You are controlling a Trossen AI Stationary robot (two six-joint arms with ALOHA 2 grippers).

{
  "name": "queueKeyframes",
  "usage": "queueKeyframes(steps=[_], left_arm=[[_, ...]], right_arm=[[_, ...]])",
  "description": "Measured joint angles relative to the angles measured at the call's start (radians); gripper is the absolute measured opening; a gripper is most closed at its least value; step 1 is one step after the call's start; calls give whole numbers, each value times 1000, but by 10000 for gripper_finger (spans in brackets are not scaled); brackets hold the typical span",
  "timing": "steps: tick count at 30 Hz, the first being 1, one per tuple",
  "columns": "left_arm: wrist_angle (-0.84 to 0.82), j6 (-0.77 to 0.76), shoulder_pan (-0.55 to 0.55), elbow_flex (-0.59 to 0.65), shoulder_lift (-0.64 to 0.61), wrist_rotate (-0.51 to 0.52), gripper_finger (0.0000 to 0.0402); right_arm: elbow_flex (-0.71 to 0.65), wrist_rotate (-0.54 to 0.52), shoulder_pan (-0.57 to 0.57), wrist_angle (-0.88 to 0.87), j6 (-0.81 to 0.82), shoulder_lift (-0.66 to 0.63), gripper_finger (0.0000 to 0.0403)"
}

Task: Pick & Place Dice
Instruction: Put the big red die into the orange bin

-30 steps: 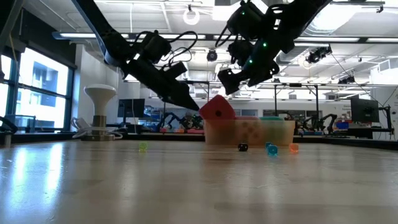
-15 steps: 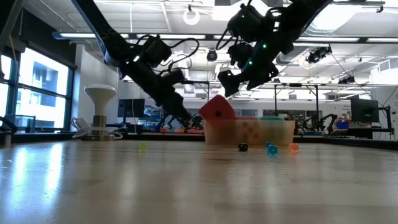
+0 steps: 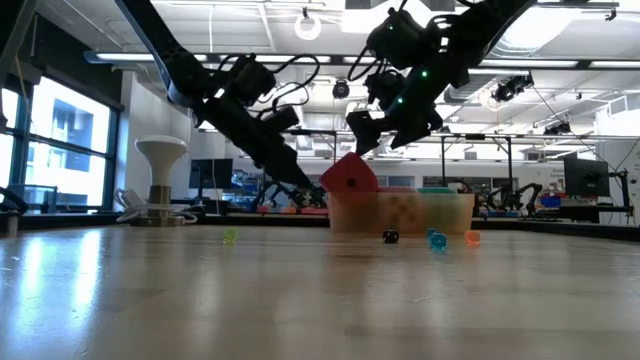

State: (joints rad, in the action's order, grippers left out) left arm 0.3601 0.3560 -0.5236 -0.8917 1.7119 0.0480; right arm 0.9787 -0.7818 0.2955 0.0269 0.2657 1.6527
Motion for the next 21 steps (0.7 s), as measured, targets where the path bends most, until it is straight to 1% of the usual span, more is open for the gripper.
queueKeyframes(steps=[4, 8, 10, 13, 21], left_arm=[[28, 14, 0, 0, 5, 4, 400], [130, 14, 0, -1, 52, -3, 400], [154, 14, 0, -2, 76, -8, 400], [168, 27, 0, -2, 103, 3, 400], [212, 16, 0, -3, 104, 7, 400]], right_arm=[[0, 0, 2, 9, -3, 0, 400], [0, 1, 2, 51, -2, 0, 400], [0, 6, 2, 66, -5, 0, 400], [0, 16, 2, 68, -5, 0, 400], [4, 33, 30, 74, 29, 36, 400]])
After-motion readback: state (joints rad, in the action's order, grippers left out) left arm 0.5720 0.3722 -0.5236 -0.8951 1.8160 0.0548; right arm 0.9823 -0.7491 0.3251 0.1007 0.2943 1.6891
